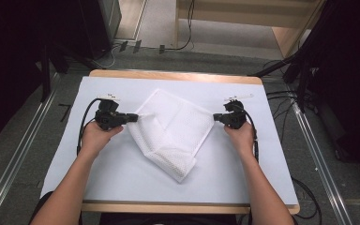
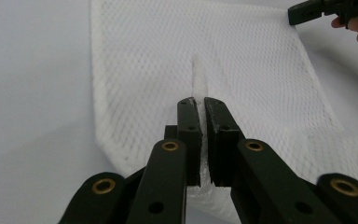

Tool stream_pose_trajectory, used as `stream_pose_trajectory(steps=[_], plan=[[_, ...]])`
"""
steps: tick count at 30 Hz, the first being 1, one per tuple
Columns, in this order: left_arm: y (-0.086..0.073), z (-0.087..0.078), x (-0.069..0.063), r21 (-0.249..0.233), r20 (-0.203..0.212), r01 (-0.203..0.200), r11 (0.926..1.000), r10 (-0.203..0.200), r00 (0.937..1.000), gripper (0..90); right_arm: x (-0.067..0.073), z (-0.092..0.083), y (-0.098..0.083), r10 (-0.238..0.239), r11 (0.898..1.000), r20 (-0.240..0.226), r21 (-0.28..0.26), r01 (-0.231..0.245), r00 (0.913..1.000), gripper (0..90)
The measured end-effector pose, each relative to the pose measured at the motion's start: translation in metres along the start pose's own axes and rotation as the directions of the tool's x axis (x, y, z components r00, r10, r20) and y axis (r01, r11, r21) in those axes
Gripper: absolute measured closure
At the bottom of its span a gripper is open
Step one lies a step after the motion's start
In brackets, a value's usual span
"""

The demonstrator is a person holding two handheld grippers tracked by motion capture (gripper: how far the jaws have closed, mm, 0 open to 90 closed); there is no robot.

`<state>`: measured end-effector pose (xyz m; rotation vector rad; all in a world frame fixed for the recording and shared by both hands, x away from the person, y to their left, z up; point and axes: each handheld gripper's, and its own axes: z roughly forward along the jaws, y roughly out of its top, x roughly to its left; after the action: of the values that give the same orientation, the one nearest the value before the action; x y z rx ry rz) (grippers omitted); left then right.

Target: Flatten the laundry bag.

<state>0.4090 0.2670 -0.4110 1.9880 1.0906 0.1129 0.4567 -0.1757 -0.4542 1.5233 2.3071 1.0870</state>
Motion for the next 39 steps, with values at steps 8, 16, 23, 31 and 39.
stream_pose_trajectory(steps=[8, 16, 23, 31, 39], plan=[[-0.002, -0.009, 0.008, -0.029, 0.009, 0.032, 0.9991, -0.031, 0.9995, 86.8, -0.021, -0.011, -0.002, 0.049, 0.999, 0.037, -0.013, -0.049, 0.9981, 89.9], [-0.008, -0.002, 0.017, 0.019, -0.010, 0.056, 0.9983, -0.056, 0.9984, 86.5, -0.027, -0.010, -0.005, 0.067, 0.998, 0.048, -0.004, -0.067, 0.9966, 89.2], [-0.010, -0.005, 0.022, 0.023, -0.029, 0.076, 0.9968, -0.076, 0.9967, 77.3, -0.021, -0.016, -0.002, 0.037, 0.999, 0.045, -0.037, -0.036, 0.9983, 74.4], [-0.011, -0.010, 0.022, 0.035, -0.073, 0.077, 0.9965, -0.074, 0.9946, 59.9, 0.007, -0.027, 0.000, -0.038, 0.997, -0.017, -0.064, 0.036, 0.9991, 76.0], [-0.011, -0.015, 0.023, 0.025, -0.088, 0.089, 0.9958, -0.086, 0.9924, 48.7, 0.036, -0.012, 0.000, -0.091, 0.996, -0.094, -0.028, 0.089, 0.9914, 85.4]])
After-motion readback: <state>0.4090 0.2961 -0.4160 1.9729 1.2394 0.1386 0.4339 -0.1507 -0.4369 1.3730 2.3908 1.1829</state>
